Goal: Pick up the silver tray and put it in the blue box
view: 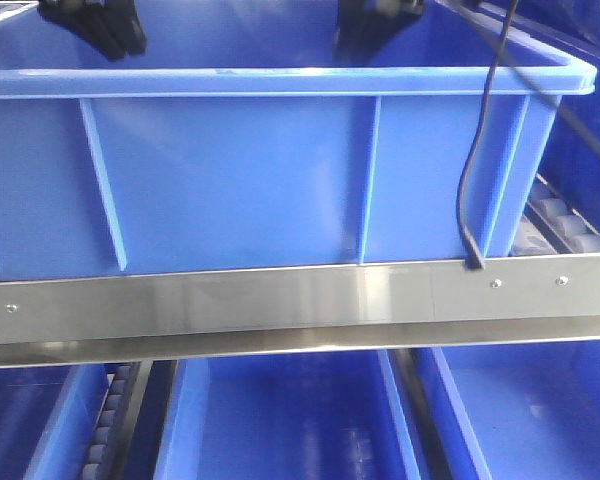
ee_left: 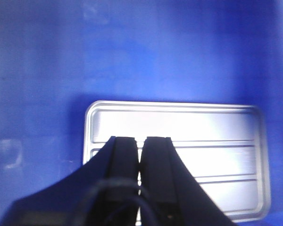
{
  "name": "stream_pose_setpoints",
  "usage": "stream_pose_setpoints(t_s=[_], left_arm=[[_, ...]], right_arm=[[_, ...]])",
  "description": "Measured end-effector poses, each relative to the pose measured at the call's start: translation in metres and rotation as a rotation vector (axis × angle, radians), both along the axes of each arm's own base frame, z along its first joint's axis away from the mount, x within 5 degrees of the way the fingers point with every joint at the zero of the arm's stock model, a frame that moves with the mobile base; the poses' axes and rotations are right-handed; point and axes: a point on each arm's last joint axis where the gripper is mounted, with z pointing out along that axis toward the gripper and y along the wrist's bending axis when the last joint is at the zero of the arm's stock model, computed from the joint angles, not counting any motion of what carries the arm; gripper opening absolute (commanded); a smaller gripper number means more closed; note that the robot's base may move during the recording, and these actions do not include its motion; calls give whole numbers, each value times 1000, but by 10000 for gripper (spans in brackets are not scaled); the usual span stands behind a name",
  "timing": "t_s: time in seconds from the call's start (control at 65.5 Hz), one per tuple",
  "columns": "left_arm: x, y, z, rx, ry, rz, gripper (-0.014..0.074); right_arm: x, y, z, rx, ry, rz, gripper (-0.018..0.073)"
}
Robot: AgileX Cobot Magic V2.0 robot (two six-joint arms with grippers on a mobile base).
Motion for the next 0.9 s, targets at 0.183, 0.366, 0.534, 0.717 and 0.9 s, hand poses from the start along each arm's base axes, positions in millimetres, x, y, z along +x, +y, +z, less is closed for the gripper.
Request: stream_pose_setpoints(t_s=[0.183, 0.366, 0.534, 0.717, 0.9], left_arm=[[-28, -11, 27, -51, -110, -55, -6], [-69, -19, 24, -111, -219, -122, -6], [-103, -3, 9, -139, -297, -128, -6], [-144, 22, -10, -124, -421, -153, -6], [-187, 45, -23, -146, -583, -183, -6]], right_arm=[[-23, -10, 43, 10, -149, 47, 52], [-54, -21, 65, 24, -303, 72, 52], [-101, -39, 69, 55, -440, 69, 52], [-150, -64, 45, 115, -624, 18, 52], [-201, -89, 7, 137, -738, -12, 52]])
